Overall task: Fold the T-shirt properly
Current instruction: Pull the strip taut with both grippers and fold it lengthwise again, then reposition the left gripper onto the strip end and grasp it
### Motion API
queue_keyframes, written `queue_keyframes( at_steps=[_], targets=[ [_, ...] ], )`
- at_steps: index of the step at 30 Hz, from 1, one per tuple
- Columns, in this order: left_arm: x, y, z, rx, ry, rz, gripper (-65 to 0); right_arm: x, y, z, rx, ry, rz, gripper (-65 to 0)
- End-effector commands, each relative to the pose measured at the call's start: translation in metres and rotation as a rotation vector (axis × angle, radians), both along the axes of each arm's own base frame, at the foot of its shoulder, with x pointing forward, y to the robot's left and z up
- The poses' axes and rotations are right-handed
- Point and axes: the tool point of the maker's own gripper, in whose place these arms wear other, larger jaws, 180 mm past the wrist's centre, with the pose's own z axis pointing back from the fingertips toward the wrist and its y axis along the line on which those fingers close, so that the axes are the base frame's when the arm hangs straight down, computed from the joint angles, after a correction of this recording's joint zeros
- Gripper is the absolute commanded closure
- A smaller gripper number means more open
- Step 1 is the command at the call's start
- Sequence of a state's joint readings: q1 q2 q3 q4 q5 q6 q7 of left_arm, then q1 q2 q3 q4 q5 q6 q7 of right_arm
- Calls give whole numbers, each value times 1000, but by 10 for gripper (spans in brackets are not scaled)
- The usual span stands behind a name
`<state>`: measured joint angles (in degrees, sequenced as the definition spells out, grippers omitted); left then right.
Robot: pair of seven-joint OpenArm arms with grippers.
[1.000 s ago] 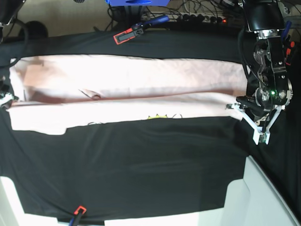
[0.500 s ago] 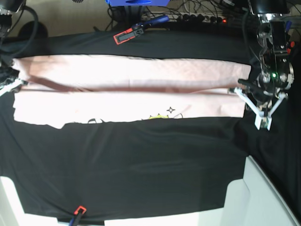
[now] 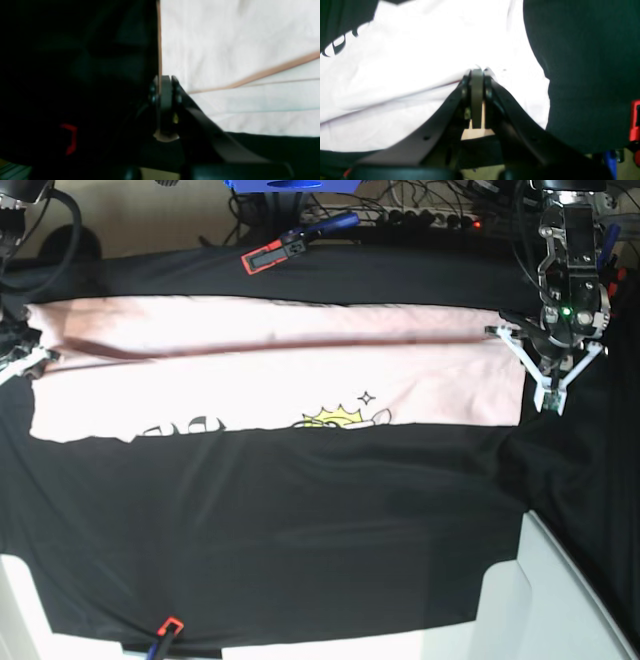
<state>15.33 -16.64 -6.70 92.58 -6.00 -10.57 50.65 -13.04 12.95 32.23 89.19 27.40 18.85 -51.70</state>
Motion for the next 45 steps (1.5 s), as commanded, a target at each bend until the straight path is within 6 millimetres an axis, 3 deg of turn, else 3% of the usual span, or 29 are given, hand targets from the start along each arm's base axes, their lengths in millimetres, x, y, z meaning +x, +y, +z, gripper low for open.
queue_keyframes(
  at_steps=[1,4,9,11,13,16,18,21,24,27,30,31,35,40,42,45],
  targets=[
    [6,9,11,37,-33,-2,0,4,-11,5,-23,-21,-13,0],
    [7,9,12,40,-38,-6,0,-3,-13,-7,-2,10,-29,0],
    [7,10,13,43,-35,-5,0,-5,-12,-10,6,16,-42,-9],
    [7,10,12,43,-33,-5,0,-6,-14,-10,7,20,-46,-62],
    [7,10,12,39,-34,-3,-57,-5,-14,-8,6,16,-47,-155],
    [7,12,14,36,-39,7,-212,-6,-16,-8,4,16,-52,-239],
    [7,12,14,36,-41,9,-277,-13,-29,-5,2,8,-106,-244],
    [16,16,32,42,-97,21,-296,-23,-46,3,9,-10,-204,-244],
    [24,20,58,-2,-180,83,-296,-11,-47,28,-37,-78,-182,-244],
    [40,9,90,-74,-253,95,-292,5,-48,65,-109,-178,-150,-244],
    [48,-1,102,-115,-287,82,-289,14,-44,92,-158,-238,-117,-244],
    [48,0,102,-113,-286,83,-289,16,-37,93,-157,-234,-87,-244],
    [45,-15,92,-155,-271,82,-289,19,13,60,-114,-151,162,-225],
    [47,-33,86,-216,-303,98,-272,24,42,41,-59,-163,254,-20],
    [50,-35,89,-222,-337,92,-200,22,46,33,-41,-146,261,-1],
    [51,-32,91,-218,-347,99,-13,17,44,24,-25,-123,250,-1]
  ],
)
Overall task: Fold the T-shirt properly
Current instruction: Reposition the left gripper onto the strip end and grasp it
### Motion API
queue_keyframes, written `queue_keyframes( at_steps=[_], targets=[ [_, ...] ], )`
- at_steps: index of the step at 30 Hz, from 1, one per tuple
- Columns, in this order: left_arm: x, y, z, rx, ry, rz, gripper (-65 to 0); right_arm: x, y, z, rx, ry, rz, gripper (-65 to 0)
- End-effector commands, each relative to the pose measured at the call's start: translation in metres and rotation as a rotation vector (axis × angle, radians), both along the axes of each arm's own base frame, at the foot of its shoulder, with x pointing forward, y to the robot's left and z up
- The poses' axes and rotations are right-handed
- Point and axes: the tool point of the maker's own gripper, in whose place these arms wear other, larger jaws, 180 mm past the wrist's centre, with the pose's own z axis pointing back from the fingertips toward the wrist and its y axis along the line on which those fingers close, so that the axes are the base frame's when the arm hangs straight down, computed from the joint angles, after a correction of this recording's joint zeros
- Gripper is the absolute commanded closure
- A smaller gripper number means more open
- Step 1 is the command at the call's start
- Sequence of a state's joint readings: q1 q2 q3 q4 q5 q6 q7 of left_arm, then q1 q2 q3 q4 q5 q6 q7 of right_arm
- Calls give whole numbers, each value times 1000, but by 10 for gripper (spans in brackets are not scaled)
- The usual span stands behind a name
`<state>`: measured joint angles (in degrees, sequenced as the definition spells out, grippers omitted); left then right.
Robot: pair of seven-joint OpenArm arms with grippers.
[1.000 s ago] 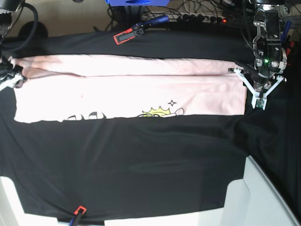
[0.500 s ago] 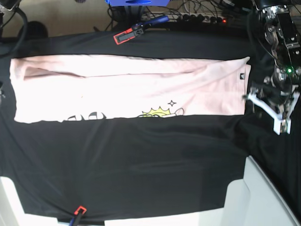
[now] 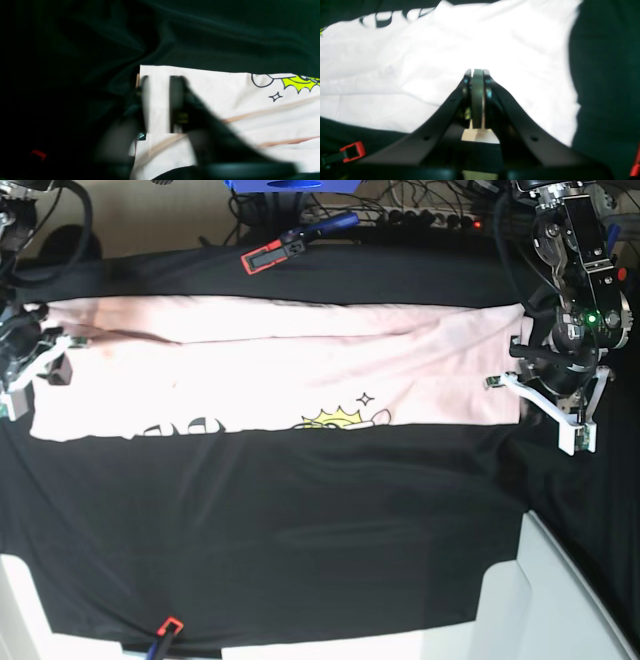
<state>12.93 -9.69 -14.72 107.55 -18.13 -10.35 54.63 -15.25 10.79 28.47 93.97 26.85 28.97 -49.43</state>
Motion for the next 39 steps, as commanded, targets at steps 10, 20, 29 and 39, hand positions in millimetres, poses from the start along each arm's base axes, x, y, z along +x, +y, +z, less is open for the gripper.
queue_keyframes(
  at_steps=[10,20,29,39],
  targets=[
    [-10,49,-23,-38,38,177,0,4,-6,8,-11,-23,-3,-3],
    [-47,58,-59,-295,127,128,-443,2,-7,7,-13,-18,-4,-3],
    [-44,94,-59,-353,112,193,-546,-1,-6,5,-13,-13,1,-3],
    [-22,63,-92,-430,181,137,-544,-2,-6,6,-16,-13,2,-3]
  ],
)
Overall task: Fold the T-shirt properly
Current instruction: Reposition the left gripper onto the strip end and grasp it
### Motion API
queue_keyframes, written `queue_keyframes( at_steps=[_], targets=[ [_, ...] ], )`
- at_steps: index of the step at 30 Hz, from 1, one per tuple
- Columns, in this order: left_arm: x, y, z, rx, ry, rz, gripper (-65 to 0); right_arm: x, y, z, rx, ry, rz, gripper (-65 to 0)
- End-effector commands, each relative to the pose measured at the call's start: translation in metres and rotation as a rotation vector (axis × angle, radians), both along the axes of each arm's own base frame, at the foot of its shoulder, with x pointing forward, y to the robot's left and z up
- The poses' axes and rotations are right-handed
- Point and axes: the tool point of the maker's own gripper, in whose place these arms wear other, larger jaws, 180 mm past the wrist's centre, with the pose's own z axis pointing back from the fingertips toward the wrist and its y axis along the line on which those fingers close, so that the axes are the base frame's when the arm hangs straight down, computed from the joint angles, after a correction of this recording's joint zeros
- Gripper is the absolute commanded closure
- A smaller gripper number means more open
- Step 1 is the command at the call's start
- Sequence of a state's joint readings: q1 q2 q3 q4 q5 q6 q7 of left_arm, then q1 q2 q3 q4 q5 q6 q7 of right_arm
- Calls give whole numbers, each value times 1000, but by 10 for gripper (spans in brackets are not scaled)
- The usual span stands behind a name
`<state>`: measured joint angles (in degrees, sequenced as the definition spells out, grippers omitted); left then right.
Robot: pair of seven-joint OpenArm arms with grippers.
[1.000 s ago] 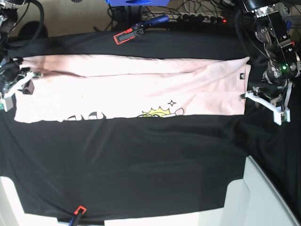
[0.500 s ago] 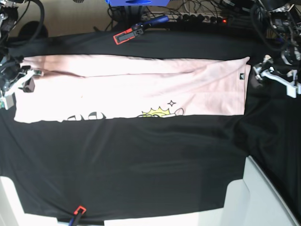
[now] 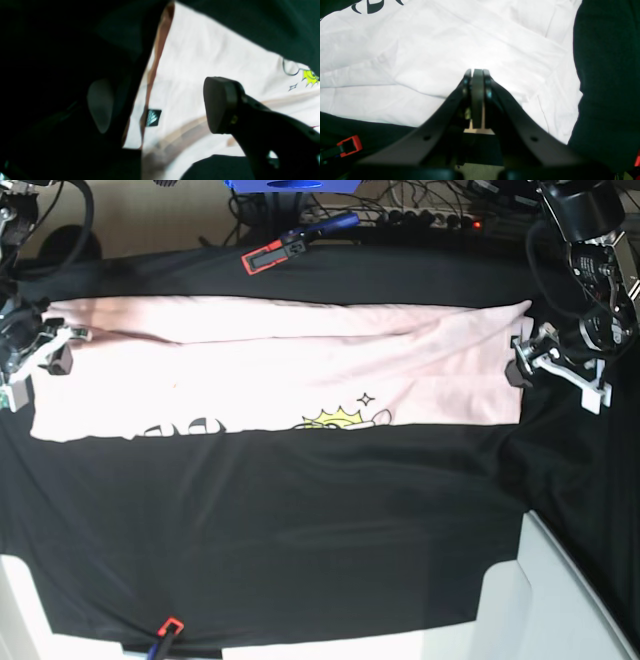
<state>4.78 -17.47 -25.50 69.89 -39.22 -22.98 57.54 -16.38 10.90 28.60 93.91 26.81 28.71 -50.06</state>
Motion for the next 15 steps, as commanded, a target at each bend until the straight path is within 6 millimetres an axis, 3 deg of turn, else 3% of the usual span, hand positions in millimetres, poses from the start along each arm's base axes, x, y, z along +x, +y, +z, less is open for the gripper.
queue_keyframes(
  at_steps=[1,7,10,15],
  targets=[
    [10,9,9,11,-49,13,-544,8,-4,12,-14,-45,8,-3],
    [2,20,-8,-1,-36,68,-543,8,-5,12,-14,-45,6,-3],
    [7,11,-13,12,-37,22,-543,8,-4,12,-12,-46,9,-3],
    [10,-22,-23,-1,-12,-85,-541,8,-4,12,-12,-44,9,-3]
  ],
)
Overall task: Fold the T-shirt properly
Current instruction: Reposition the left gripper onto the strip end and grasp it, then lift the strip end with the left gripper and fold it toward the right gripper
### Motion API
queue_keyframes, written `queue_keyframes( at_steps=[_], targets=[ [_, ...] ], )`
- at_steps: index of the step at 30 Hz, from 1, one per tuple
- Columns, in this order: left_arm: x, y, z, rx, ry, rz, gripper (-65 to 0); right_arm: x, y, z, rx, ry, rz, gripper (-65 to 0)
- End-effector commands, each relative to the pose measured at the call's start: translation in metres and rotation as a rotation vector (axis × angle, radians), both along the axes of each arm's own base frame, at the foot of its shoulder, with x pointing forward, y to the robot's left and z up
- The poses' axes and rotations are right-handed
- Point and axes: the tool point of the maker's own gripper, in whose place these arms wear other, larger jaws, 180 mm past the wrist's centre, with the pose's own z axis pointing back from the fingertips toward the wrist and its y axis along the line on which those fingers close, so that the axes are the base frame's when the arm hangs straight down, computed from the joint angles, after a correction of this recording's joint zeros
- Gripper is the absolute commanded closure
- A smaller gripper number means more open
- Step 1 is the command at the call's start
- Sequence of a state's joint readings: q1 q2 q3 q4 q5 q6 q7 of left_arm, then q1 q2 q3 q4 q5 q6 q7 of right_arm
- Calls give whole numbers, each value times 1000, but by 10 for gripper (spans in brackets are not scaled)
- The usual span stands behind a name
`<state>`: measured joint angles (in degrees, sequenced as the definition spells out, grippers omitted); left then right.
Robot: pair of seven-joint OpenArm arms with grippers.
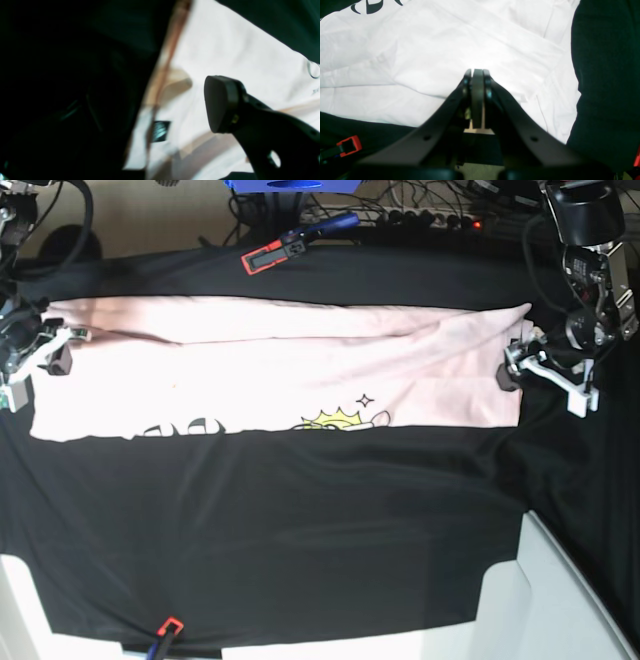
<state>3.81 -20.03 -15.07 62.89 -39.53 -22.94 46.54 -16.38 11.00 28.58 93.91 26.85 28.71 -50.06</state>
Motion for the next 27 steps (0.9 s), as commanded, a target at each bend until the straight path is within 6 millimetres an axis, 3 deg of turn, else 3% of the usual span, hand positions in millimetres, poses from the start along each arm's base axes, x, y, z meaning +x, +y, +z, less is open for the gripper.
queue_keyframes(
  at_steps=[1,6,13,21,23,25,27],
  targets=[
    [-2,-14,-4,-29,24,-33,-541,8,-3,12,-11,-44,8,-3],
    [-4,-42,-14,-72,38,-62,-527,8,-4,11,-11,-43,6,-3],
    [-2,-50,-7,-71,16,-82,-205,8,-3,10,-8,-41,8,-3],
    [-2,-47,0,-57,-7,-83,-176,7,-3,10,-8,-38,8,-3],
    [-1,-46,1,-54,-8,-83,-121,7,-3,10,-8,-38,8,-3],
    [2,-45,2,-52,-14,-84,-15,7,-3,10,-8,-38,8,-3],
    [3,-44,3,-50,-17,-84,0,7,-3,10,-8,-38,8,-3]
  ],
)
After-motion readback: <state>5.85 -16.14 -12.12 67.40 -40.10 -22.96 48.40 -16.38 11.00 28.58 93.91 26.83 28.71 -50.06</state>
